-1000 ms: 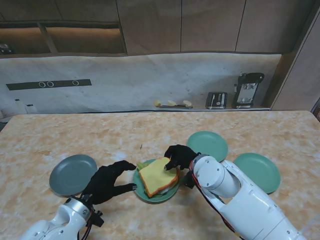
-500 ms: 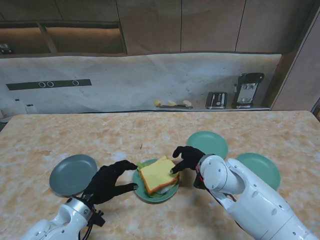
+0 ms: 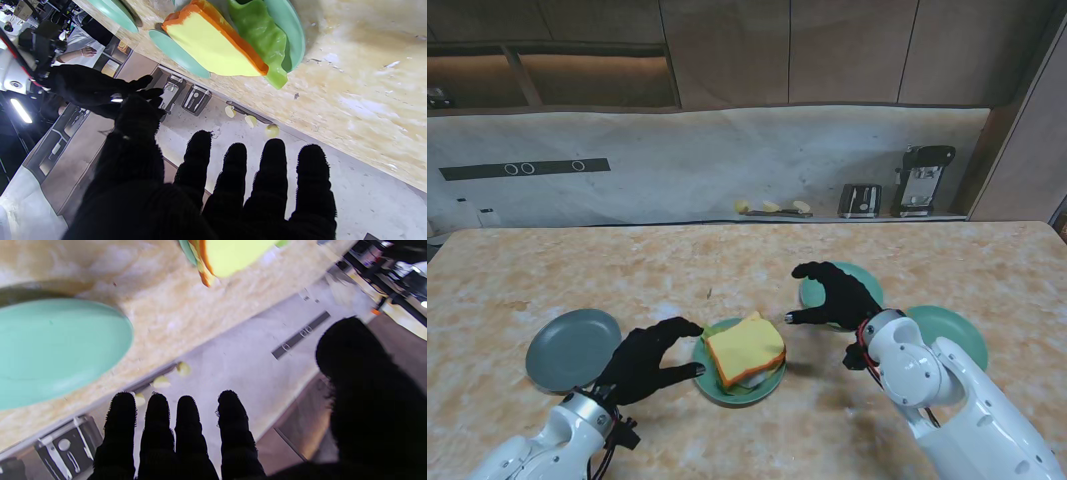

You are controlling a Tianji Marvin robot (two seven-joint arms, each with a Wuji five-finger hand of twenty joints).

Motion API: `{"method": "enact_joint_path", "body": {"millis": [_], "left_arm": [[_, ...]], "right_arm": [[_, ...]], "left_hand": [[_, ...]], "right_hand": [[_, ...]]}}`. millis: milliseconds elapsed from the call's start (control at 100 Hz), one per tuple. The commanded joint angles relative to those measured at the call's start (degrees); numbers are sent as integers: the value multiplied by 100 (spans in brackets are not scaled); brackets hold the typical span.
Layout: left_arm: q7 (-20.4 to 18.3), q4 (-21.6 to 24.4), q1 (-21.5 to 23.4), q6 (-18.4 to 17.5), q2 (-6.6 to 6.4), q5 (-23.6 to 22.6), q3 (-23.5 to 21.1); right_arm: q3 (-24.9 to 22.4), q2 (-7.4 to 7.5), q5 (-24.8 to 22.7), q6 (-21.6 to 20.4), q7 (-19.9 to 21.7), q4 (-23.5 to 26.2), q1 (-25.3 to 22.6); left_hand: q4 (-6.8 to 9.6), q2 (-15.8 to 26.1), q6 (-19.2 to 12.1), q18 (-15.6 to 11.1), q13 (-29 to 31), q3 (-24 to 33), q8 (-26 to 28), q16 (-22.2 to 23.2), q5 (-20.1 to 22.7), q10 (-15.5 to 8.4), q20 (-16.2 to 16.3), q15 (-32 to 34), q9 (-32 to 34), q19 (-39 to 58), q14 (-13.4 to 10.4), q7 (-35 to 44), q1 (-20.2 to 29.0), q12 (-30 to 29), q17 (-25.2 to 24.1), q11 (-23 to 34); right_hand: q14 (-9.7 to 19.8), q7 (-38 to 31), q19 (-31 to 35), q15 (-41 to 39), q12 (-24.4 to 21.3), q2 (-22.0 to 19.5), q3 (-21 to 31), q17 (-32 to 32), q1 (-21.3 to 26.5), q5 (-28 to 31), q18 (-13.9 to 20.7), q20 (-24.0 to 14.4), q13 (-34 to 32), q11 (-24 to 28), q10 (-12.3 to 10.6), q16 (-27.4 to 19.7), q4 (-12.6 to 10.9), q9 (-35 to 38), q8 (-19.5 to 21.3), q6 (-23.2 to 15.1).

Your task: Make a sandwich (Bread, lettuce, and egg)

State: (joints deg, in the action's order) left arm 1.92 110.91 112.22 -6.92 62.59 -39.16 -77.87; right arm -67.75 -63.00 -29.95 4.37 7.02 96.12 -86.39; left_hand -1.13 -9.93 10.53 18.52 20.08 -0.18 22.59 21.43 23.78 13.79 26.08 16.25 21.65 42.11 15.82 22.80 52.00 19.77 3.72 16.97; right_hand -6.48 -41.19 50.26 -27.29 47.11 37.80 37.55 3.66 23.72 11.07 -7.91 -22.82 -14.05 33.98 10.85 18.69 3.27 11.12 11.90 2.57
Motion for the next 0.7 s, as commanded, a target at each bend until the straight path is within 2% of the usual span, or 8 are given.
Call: {"method": "enact_joint_path", "body": {"millis": [0, 90, 250, 350, 420, 510, 690], "left_arm": [[-65, -21, -29, 22, 21, 20, 15], [-49, -52, -78, 26, 26, 53, 40], [-4, -148, -161, -43, 37, 135, 82], [-47, -270, -226, -259, 36, 301, 80], [-61, -334, -252, -383, 38, 427, 78], [-62, -372, -242, -473, 40, 476, 73], [-1, -612, -300, -736, 50, 620, 144]], "right_arm": [[-90, 34, -12, -168, -20, 163, -238], [-390, 60, -78, -678, -50, 335, -556], [-810, 95, -213, -1155, -66, 737, -1216], [-997, 94, -250, -1431, -160, 869, -1594], [-1124, 104, -467, -1685, -252, 876, -1829], [-1214, 87, -679, -1806, -483, 864, -2154], [-1278, 37, -848, -1695, -851, 852, -2658]], "left_hand": [[7, 166, -85, 2, 2, -79, 35, 71, 10, -92, 55, 35, -13, 32, -36, -50, 33, 45, -19, -52], [7, 160, -66, -22, -4, -77, 28, 33, 6, -100, 18, -12, -22, -14, -35, -52, 45, 13, -9, -82], [3, 148, -77, -29, -30, -85, -30, -65, -50, -106, -119, -84, -75, -123, -58, -113, 25, -98, 15, -139], [-6, 122, -61, -61, -234, -80, -171, -161, -171, -147, -218, -218, -260, -241, -130, -305, 14, -187, -70, -215], [-7, 115, -71, -80, -271, -80, -196, -180, -167, -160, -240, -240, -307, -279, -151, -317, 16, -200, -110, -213], [-9, 119, -80, -88, -278, -82, -190, -192, -152, -173, -261, -246, -307, -311, -170, -278, 13, -201, -110, -186], [-8, 120, -95, -166, -231, -62, -141, -177, -308, -145, -235, -169, -288, -205, -169, -134, 73, -153, 13, -71]], "right_hand": [[117, -38, -77, 133, -3005, -47, 57, 34, -227, -116, 9, 95, 3, 112, -46, -133, -215, -152, -21, -78], [109, -36, -171, 271, -3025, -19, 163, 130, -337, -91, -59, 166, -193, 79, -15, -202, -265, -146, -22, -114], [104, -21, -294, 392, -3035, 19, 308, 122, -516, -10, -123, 263, -263, 67, -32, -247, -302, -101, -26, -83], [143, 10, -364, 439, -3038, 21, 346, 40, -593, 5, -148, 295, -261, 58, -86, -267, -308, -61, -37, -70], [174, 26, -443, 462, -3028, -67, 370, -25, -728, 15, -151, 328, -275, 82, -140, -277, -305, 18, -42, -100], [183, 27, -550, 465, -3002, -90, 484, -33, -808, -3, -164, 369, -281, 112, -164, -272, -310, 47, -33, -90], [180, 13, -616, 452, -2992, -73, 537, -48, -800, 31, -188, 397, -284, 126, -153, -263, -322, 55, -26, -16]]}}
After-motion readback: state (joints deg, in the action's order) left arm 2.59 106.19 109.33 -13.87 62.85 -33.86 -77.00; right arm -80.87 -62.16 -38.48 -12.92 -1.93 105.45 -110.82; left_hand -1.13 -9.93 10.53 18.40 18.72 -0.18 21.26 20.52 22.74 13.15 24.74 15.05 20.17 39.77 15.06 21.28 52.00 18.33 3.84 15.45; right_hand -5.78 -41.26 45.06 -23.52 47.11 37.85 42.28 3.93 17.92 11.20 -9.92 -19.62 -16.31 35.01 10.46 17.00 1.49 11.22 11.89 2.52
